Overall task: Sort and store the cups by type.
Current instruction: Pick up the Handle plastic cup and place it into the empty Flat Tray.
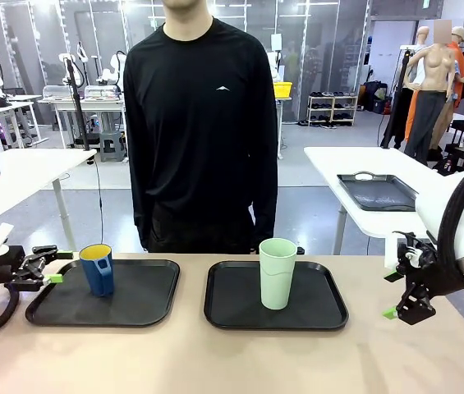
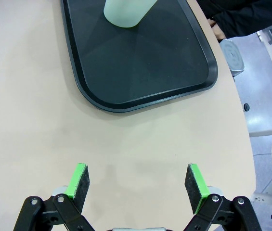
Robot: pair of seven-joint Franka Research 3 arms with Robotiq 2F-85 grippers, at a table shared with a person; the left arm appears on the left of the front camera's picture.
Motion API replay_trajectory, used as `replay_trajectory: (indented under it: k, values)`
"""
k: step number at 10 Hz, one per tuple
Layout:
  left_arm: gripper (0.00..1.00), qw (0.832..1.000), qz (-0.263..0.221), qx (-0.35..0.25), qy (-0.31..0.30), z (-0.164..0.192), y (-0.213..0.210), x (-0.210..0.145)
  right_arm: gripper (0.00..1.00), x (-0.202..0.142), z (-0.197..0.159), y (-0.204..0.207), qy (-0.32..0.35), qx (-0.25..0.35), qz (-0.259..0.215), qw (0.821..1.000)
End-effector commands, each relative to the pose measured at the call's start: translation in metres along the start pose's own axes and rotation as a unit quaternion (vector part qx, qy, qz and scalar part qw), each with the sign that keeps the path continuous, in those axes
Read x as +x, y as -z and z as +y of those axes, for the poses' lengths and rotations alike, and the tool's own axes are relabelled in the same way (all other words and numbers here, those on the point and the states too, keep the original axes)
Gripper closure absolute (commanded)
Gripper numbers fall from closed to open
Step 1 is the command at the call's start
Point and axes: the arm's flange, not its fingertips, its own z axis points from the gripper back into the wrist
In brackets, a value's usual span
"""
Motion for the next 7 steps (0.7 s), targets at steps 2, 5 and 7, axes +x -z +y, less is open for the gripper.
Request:
replay_trajectory:
  k: [2, 5, 7]
  values:
    - [0.0, 1.0, 0.004, 0.003, 0.004, 0.002, 0.0007, 0.0005, 0.0, 0.0002, 0.0, 0.0013, 0.003, -0.006, 0.002, 1.0]
    - [0.0, 1.0, 0.004, 0.003, 0.004, 0.002, 0.0007, 0.0005, 0.0, 0.0002, 0.0, 0.0013, 0.003, -0.006, 0.002, 1.0]
    - [0.0, 1.0, 0.004, 0.003, 0.004, 0.002, 0.0007, 0.0005, 0.0, 0.0002, 0.0, 0.0013, 0.003, -0.006, 0.002, 1.0]
